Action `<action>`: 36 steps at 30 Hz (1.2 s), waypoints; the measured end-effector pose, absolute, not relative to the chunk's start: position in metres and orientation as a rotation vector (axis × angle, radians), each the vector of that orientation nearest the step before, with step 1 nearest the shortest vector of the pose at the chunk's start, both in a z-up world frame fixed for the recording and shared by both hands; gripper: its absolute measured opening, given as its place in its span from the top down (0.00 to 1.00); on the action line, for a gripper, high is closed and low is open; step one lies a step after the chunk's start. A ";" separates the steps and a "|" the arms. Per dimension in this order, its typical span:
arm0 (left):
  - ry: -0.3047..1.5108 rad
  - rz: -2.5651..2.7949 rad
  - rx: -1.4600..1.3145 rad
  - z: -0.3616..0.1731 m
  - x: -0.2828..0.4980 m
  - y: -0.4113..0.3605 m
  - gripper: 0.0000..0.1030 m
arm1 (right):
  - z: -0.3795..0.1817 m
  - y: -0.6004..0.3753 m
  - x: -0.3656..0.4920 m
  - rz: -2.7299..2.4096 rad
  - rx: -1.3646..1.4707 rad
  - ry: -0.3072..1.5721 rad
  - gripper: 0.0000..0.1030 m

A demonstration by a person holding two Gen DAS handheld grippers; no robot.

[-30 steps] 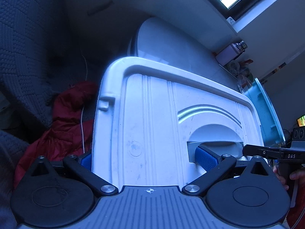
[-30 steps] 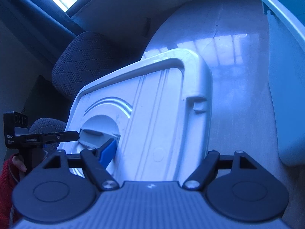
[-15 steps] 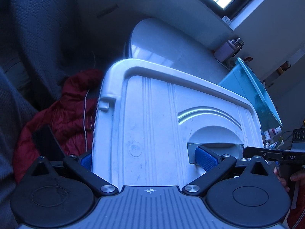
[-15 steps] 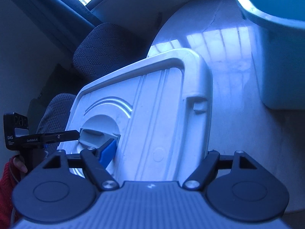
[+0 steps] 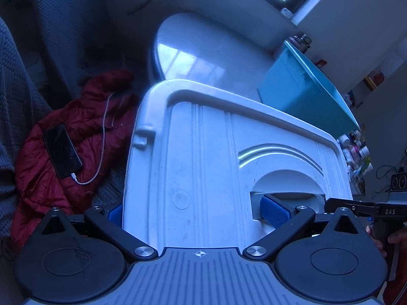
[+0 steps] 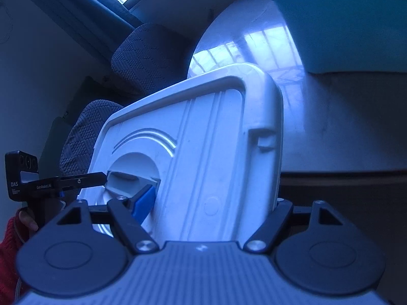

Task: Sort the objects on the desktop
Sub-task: 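Lift the white lid off the table with both grippers, then carry the held white lid with both grippers over the teal bin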

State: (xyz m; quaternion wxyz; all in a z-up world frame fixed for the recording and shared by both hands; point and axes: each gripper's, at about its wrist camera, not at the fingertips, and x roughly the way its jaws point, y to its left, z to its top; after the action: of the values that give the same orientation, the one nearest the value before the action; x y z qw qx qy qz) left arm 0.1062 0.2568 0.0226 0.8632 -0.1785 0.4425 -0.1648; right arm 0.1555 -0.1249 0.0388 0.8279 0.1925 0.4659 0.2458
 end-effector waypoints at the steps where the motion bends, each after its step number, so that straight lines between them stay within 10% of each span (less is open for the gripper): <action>1: 0.924 -0.348 -0.373 0.023 0.101 0.254 0.01 | 0.040 -0.126 0.150 0.517 0.410 0.985 0.25; 36: 0.881 -0.455 -0.293 0.041 -0.097 0.137 0.01 | 0.053 -0.213 -0.054 0.416 0.469 0.872 0.25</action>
State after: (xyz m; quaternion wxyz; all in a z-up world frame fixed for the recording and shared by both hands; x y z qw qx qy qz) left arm -0.0975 0.1373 0.0406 0.8692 -0.1400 0.4214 -0.2174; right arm -0.0545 -0.2125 0.0534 0.8593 0.2233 0.4154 0.1981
